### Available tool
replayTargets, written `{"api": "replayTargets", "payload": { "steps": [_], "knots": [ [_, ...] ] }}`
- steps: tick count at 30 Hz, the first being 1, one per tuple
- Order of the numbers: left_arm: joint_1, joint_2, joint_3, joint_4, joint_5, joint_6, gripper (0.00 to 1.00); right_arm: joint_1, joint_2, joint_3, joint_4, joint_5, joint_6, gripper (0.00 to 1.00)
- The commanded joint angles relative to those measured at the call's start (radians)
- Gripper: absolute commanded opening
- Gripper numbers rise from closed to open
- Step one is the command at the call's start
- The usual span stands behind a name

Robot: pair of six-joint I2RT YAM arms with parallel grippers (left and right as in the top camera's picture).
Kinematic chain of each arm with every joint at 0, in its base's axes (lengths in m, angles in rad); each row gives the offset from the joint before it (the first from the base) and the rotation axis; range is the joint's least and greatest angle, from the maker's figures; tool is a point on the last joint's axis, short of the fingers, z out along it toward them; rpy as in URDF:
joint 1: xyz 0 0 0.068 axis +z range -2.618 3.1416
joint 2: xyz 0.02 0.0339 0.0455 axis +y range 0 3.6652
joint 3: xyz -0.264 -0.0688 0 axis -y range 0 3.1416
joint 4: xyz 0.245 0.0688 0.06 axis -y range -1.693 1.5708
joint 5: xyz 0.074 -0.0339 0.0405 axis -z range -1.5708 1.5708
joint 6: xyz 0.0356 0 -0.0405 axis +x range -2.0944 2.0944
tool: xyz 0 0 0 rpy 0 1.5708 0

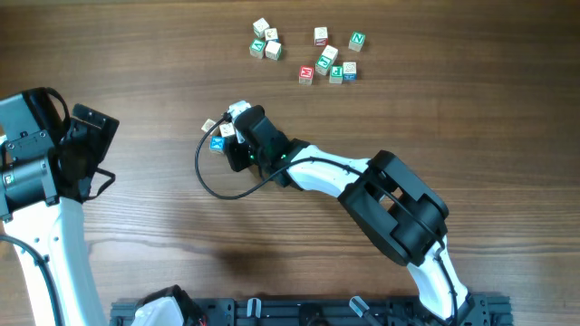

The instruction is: Form a circle

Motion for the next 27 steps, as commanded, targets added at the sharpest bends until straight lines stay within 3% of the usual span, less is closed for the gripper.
{"api": "replayTargets", "payload": {
  "steps": [1,27],
  "knots": [
    [-0.004,0.004,-0.005,0.000,0.005,0.012,1.00,0.000,0.019,-0.005,0.008,-0.019,-0.018,0.04],
    [-0.004,0.004,-0.005,0.000,0.005,0.012,1.00,-0.007,-0.042,0.004,-0.092,0.140,-0.012,0.04]
  ]
}}
